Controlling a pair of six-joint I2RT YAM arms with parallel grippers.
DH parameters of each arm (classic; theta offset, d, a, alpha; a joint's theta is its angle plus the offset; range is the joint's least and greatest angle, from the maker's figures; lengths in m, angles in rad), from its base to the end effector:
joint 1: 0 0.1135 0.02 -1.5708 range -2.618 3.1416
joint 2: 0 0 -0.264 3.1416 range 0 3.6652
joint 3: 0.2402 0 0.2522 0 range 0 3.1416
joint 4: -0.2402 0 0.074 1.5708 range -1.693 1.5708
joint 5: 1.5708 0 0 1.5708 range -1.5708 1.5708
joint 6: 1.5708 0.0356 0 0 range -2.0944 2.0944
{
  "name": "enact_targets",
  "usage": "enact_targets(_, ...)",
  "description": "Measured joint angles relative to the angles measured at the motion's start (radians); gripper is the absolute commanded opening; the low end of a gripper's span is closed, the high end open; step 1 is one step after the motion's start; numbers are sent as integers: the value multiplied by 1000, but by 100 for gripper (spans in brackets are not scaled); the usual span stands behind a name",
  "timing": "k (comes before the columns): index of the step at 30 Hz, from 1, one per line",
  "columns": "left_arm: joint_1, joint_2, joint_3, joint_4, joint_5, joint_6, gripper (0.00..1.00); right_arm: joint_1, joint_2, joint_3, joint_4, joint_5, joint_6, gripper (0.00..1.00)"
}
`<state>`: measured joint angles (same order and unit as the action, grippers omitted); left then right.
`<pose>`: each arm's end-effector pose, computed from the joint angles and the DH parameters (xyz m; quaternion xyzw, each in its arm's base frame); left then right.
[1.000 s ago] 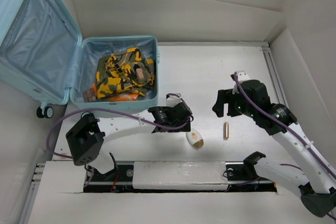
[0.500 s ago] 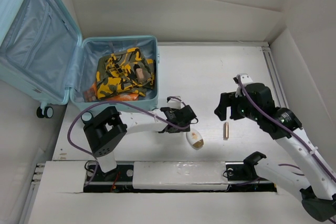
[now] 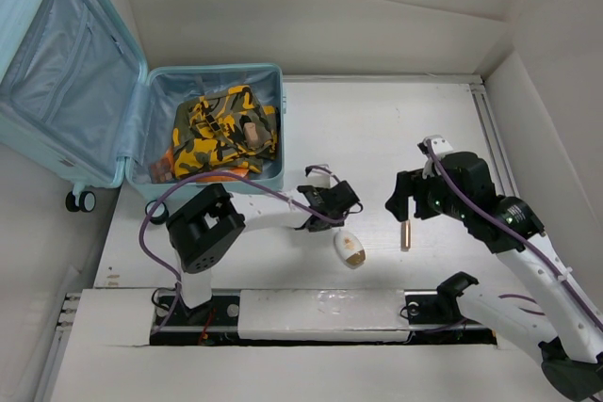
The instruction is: Pack the luggage
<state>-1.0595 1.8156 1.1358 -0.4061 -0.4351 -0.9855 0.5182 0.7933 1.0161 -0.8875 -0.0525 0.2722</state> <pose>0.1901 -0.3081 0.1683 -0.0167 0.9491 -0.0909 0.3010 0.1265 0.0743 0.3467 -0.1217 0.8906 0.1902 0.3947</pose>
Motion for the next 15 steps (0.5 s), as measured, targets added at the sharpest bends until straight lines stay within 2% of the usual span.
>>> enact_targets(3, 0, 6, 5, 2, -7, 0, 60, 0, 0, 0, -4, 0, -8, 83)
enact_targets(4, 0, 6, 6, 3, -7, 0, 51, 0, 0, 0, -4, 0, -12, 83)
enact_targets(6, 0, 6, 7, 3, -10, 1, 46, 0, 0, 0, -4, 0, -16, 83)
enact_targets(11, 0, -21, 25, -22, -6, 3, 43, 0, 2, 0, -4, 0, -24, 83)
enact_targets(15, 8, -139, 83, -60, -10, 27, 41, 0, 18, 0, -2, -6, -32, 82)
